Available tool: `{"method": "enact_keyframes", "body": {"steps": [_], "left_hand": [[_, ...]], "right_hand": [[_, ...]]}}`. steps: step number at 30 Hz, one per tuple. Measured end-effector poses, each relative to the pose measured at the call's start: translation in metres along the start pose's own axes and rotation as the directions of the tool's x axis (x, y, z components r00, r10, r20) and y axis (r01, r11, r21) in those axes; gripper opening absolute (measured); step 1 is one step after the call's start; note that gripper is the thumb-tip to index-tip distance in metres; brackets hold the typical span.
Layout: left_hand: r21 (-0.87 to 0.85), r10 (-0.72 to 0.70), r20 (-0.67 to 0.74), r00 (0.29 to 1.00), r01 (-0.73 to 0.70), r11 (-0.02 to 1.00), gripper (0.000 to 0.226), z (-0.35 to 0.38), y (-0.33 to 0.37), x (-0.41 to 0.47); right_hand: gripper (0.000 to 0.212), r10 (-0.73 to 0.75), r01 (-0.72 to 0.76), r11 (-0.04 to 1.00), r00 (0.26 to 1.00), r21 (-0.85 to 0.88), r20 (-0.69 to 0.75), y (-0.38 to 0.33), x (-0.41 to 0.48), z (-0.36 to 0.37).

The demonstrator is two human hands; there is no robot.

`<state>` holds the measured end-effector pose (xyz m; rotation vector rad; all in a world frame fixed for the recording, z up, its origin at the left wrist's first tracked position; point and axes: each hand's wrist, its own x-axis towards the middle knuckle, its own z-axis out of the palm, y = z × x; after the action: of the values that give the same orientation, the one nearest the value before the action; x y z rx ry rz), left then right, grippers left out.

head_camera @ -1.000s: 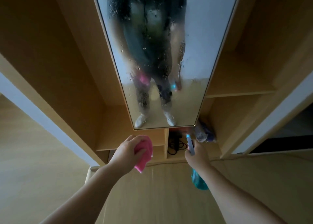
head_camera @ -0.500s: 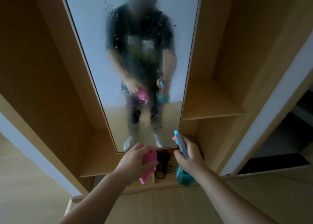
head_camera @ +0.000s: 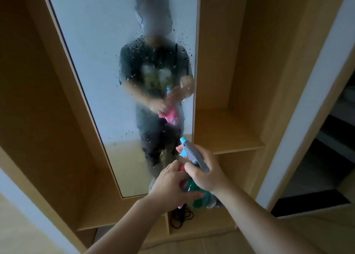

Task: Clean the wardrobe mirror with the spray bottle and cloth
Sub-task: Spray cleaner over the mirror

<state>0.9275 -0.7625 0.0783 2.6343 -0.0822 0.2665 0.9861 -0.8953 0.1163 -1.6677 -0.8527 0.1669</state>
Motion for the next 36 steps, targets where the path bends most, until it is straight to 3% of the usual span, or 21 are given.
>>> {"method": "enact_keyframes", "body": {"steps": [7, 13, 19, 23, 28, 31, 36], "left_hand": [[-0.118, 0.128, -0.039, 0.991, -0.131, 0.984, 0.059, -0.005, -0.013, 0.02], [-0.162, 0.207, -0.126, 0.97, -0.227, 0.96, 0.051, 0.011, -0.015, 0.038], [-0.188, 0.234, -0.171, 0.957, -0.265, 0.946, 0.05, 0.022, 0.0, 0.058], [-0.126, 0.215, -0.121, 0.969, -0.23, 0.965, 0.061, 0.038, 0.013, 0.081], [-0.059, 0.135, -0.012, 0.991, -0.136, 0.989, 0.052, 0.059, 0.037, 0.128], [-0.071, 0.074, 0.015, 0.997, -0.073, 0.995, 0.06, 0.076, 0.046, 0.162], [-0.076, -0.036, -0.052, 0.998, 0.032, 0.997, 0.036, 0.101, 0.053, 0.205]], "right_hand": [[0.025, 0.033, -0.04, 0.997, 0.995, -0.065, -0.099, -0.009, 0.012, 0.001], [0.03, 0.11, -0.131, 0.985, 0.979, -0.113, -0.172, -0.011, -0.001, -0.012], [0.031, 0.152, -0.24, 0.947, 0.92, -0.212, -0.362, 0.013, -0.021, -0.037], [0.043, 0.18, -0.277, 0.936, 0.908, -0.217, -0.378, 0.031, -0.017, -0.059], [0.03, 0.204, -0.288, 0.936, 0.913, -0.204, -0.354, 0.064, 0.002, -0.112], [0.03, 0.214, -0.276, 0.942, 0.932, -0.19, -0.292, 0.085, 0.021, -0.159], [0.03, 0.25, -0.304, 0.929, 0.935, -0.209, -0.251, 0.131, 0.061, -0.244]]}}
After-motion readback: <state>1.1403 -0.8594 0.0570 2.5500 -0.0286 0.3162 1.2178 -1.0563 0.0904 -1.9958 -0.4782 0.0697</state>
